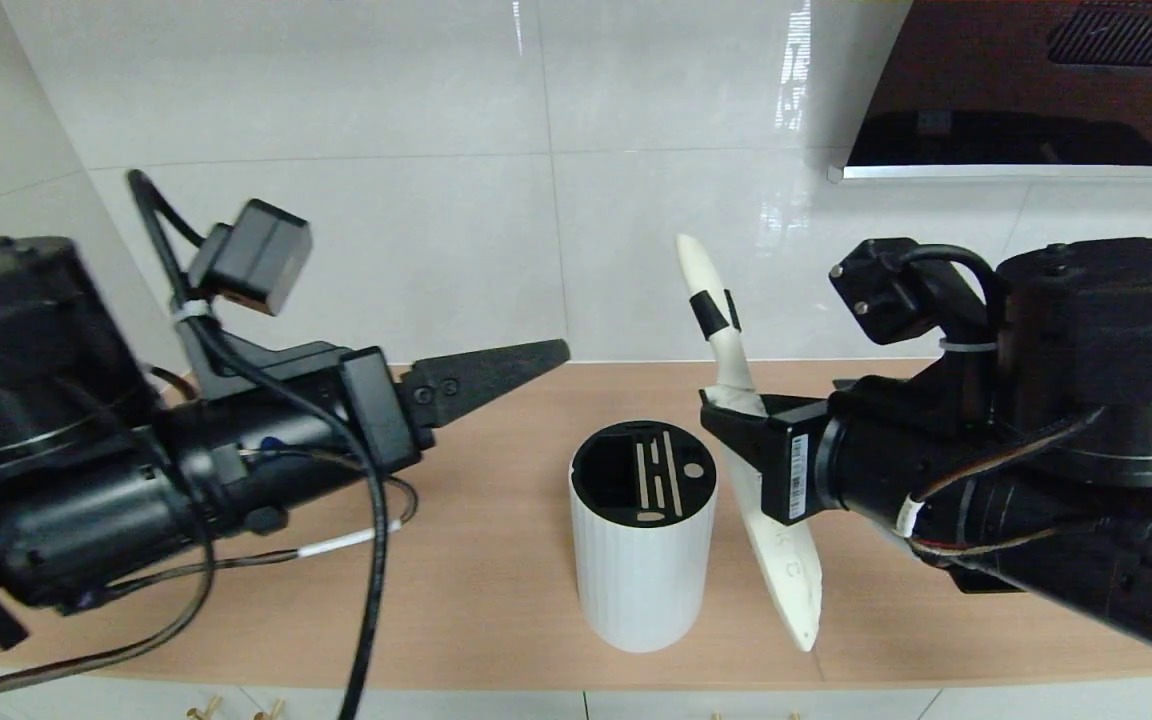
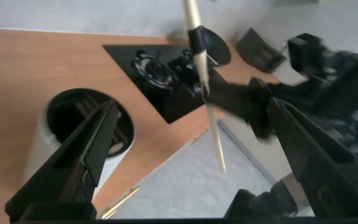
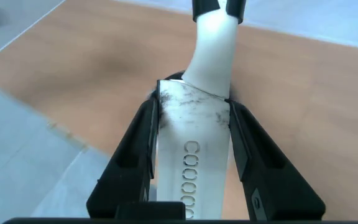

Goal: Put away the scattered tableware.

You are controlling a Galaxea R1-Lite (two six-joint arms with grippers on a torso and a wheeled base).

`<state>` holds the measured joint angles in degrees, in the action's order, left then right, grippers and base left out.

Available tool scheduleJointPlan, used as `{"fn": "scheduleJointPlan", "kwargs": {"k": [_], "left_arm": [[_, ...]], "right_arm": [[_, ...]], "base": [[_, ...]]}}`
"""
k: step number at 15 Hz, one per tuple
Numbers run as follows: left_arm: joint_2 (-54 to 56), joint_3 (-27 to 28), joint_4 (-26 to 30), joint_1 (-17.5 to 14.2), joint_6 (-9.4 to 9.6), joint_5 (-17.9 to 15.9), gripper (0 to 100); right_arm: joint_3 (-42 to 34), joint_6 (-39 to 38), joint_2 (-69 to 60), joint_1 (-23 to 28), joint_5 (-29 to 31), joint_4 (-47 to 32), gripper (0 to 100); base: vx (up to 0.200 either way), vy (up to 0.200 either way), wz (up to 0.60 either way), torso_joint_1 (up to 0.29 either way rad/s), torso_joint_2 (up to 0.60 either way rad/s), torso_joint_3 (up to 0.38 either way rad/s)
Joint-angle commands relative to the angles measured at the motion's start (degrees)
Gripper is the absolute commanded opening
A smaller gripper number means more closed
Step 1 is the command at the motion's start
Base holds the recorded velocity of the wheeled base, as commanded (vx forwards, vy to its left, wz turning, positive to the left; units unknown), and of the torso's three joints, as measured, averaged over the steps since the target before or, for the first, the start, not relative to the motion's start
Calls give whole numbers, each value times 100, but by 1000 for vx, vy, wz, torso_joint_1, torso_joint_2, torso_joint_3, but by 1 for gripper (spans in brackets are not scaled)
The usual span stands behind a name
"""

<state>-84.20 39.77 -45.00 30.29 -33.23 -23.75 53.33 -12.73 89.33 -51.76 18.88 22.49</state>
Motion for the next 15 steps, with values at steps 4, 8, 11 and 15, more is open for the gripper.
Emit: {"fn": "scheduleJointPlan", "kwargs": {"k": [4,8,11,15], "left_arm": [[-1652,963,-466,838,-25,722,100],[-1969,1147,-484,908,-8,801,100],[-1986,1147,-493,908,-8,872,100],[-1925,1139,-739,811,1,872,100]], "right_arm": [[125,-239,691,-449,45,177,0],[81,-239,638,-546,168,177,0],[46,-239,638,-598,291,177,0],[2,-204,629,-607,370,177,0]], "base": [[0,0,0,0,0,0],[0,0,0,0,0,0],[0,0,0,0,0,0],[0,0,0,0,0,0]]}}
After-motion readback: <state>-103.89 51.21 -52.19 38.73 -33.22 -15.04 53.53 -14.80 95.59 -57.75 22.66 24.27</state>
